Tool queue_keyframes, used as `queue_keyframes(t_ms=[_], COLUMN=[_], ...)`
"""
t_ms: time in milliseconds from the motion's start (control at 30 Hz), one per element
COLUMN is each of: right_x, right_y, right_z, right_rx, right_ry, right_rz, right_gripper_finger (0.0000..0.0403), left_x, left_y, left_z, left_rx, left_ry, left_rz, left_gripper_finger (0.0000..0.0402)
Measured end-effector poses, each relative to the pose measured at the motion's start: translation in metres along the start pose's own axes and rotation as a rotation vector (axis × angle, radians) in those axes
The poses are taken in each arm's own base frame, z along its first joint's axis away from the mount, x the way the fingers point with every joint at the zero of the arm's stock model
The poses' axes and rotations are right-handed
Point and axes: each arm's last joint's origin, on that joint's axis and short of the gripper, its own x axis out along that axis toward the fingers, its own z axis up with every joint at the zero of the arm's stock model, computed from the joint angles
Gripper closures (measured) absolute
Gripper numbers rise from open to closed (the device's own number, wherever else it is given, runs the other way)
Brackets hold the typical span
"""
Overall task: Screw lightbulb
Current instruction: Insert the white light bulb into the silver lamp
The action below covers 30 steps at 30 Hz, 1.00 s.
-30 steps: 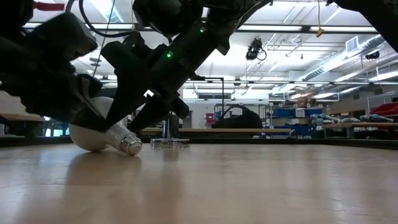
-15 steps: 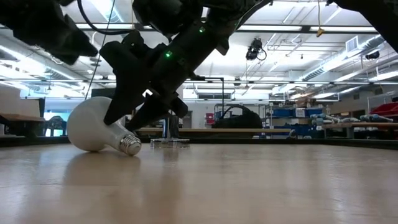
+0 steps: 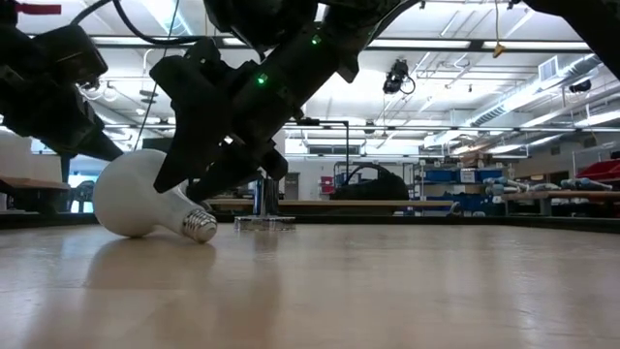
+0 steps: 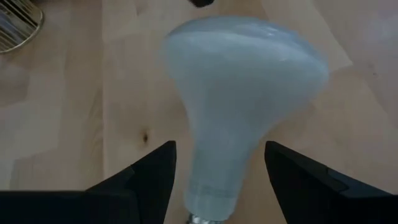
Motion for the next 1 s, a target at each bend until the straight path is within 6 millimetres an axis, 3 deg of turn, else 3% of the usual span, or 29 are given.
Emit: queue_keyframes(t_ms=[233, 367, 1000], right_x=[0.025, 0.029, 0.023], right_y=[-0.003, -0.003, -0.001], right_z=[-0.019, -0.021, -0.011], right_rx=[-0.024, -0.027, -0.182], right_ry=[0.048, 0.04, 0.098], right_rz=[0.029, 0.032, 0.037], right_gripper_finger=[0.0153, 0.0153, 0.0154], left_x=[0.003, 0.005, 0.026], left_y=[0.001, -0.001, -0.017], left_z=[-0.005, -0.006, -0.016], left_rx=[-0.021, -0.04, -0.018], left_ry=[-0.013, -0.023, -0.013], left_rz=[-0.021, -0.043, -0.074], left_gripper_finger=[0.0402, 0.0402, 0.0402])
